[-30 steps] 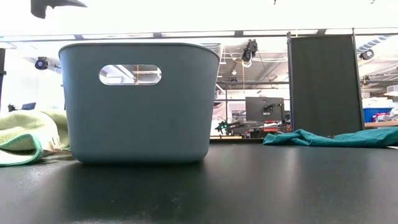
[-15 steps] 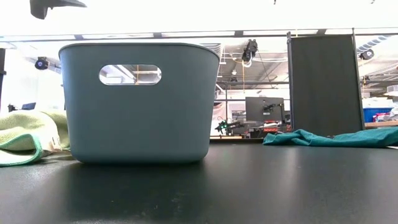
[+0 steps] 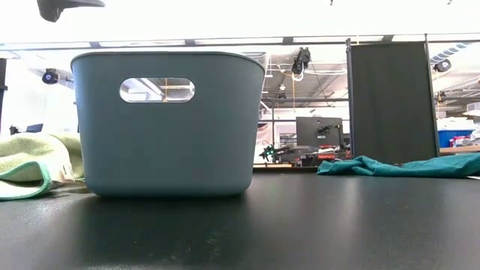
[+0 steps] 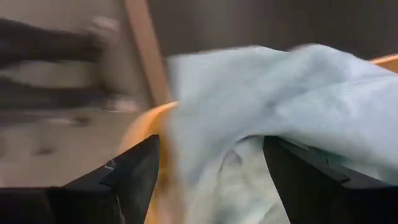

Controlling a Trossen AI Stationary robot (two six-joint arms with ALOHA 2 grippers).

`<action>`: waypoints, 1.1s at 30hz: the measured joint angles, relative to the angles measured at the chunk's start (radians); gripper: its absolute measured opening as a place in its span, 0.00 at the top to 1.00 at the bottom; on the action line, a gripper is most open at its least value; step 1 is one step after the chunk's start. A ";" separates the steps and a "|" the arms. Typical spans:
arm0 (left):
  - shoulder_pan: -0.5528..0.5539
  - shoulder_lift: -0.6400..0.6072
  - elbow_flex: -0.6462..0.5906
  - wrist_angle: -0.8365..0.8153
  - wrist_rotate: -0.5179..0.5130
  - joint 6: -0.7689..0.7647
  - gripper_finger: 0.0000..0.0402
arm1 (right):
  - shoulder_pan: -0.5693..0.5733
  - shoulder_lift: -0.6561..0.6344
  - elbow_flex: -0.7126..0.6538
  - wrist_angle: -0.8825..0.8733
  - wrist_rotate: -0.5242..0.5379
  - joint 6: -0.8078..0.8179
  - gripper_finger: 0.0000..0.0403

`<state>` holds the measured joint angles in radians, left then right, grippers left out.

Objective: Sort microfiber towel by color & place in baskets
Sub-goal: Put the light blue microfiber cloth into the yellow bin

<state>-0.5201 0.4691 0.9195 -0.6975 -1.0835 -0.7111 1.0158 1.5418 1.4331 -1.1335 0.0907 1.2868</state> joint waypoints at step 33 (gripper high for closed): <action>0.000 0.054 0.000 -0.138 0.241 -0.010 0.43 | -0.059 -0.033 -0.332 -0.199 -0.227 0.149 0.39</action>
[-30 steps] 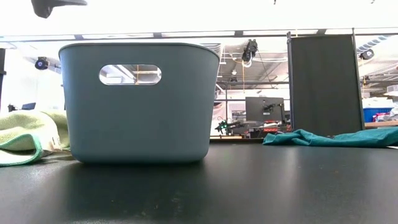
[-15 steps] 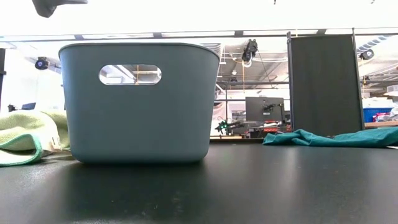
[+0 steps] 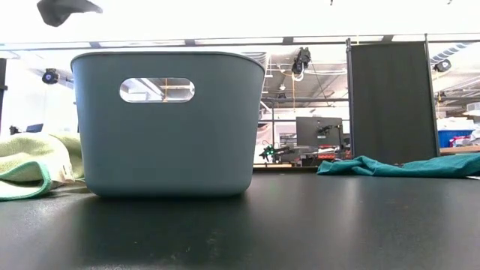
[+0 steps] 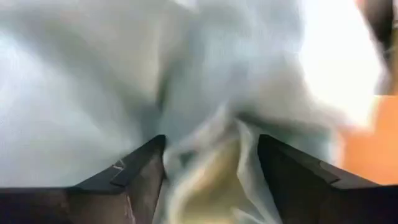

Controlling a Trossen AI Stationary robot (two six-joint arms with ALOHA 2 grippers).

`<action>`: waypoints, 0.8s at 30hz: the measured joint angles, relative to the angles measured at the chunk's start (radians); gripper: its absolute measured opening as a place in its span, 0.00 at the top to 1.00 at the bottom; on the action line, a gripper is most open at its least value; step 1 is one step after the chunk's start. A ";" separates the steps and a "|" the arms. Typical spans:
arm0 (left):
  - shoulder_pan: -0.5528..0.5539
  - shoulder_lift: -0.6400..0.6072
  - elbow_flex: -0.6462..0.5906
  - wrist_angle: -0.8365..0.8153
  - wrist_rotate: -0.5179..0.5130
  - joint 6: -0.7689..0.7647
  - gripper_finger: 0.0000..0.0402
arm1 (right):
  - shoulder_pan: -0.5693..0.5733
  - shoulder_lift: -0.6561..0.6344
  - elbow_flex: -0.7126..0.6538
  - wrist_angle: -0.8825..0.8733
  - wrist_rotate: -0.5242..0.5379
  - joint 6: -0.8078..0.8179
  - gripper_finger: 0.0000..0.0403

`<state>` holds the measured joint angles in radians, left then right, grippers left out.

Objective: Sort microfiber towel by color & place in baskets
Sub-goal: Put the light blue microfiber cloth into the yellow bin, then put the light green microfiber cloth into the yellow bin

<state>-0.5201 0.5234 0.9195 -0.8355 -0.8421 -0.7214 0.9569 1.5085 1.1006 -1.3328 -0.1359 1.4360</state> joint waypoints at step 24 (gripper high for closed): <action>0.162 0.472 -0.005 -0.537 0.503 -0.805 0.45 | -0.065 -0.231 0.498 -0.200 0.802 0.017 0.23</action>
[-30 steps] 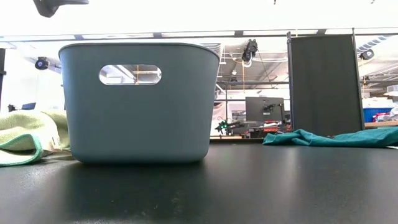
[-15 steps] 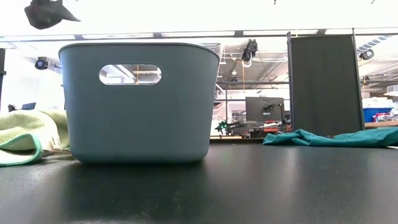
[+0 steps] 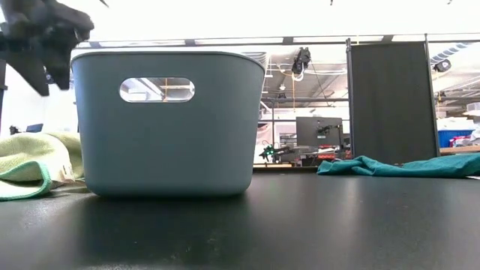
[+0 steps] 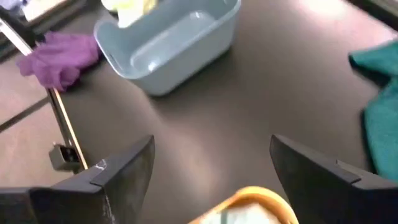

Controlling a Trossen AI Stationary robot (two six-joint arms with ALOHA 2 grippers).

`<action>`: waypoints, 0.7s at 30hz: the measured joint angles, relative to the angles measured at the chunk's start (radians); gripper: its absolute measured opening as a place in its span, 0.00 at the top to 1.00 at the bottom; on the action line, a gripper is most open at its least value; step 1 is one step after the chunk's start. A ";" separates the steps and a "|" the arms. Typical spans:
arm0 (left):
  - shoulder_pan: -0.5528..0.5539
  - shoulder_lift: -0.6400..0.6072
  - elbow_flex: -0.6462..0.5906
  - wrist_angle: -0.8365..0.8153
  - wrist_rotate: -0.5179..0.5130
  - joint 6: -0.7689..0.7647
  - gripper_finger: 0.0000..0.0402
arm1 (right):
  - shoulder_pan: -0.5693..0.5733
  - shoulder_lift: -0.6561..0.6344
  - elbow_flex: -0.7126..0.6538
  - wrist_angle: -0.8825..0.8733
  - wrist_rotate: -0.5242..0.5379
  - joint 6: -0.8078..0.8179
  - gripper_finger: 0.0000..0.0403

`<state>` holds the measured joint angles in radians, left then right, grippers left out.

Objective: Sort microfiber towel by color & place in baskets
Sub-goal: Put the light green microfiber cloth into the yellow bin

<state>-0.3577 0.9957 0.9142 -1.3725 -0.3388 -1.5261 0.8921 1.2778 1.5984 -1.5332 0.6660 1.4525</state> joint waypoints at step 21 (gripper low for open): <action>0.332 0.170 -0.432 0.531 0.251 0.211 0.48 | -0.048 0.021 0.009 0.196 0.042 -0.220 0.31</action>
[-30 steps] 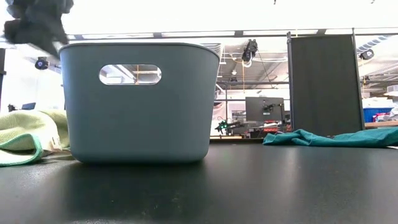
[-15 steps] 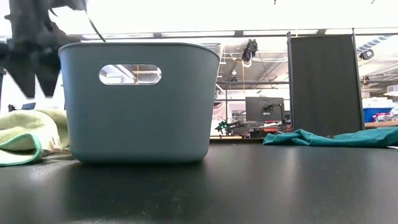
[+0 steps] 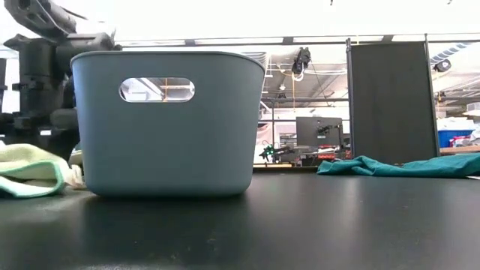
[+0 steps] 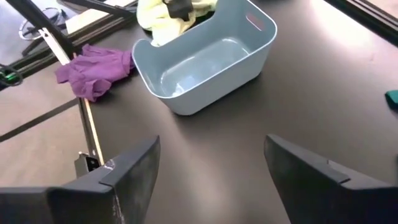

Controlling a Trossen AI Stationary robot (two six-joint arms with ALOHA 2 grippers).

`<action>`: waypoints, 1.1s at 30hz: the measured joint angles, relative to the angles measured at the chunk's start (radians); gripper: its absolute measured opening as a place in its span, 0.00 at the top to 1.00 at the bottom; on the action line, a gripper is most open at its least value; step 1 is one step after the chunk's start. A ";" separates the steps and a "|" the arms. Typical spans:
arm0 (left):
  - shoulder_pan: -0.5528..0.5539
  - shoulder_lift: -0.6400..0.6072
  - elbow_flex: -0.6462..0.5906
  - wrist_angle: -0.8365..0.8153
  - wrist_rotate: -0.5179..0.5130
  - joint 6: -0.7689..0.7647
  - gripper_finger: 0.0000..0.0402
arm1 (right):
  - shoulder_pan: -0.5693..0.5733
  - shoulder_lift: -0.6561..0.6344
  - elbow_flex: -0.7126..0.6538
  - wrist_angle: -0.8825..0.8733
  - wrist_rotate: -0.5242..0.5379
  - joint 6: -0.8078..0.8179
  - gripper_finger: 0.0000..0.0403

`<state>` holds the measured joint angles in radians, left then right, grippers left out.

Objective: Sort microfiber towel by color & place in baskets
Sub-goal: Put the light green microfiber cloth into the yellow bin

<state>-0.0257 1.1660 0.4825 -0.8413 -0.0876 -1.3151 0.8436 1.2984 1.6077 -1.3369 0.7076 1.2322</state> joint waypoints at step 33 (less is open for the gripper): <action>-0.081 0.174 1.041 0.227 -0.313 0.856 0.99 | -0.088 0.002 0.153 0.009 0.211 -0.197 0.34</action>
<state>-0.1070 1.3396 1.5230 -0.6142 -0.4008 -0.4593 0.7561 1.3004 1.7603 -1.3278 0.9184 1.0355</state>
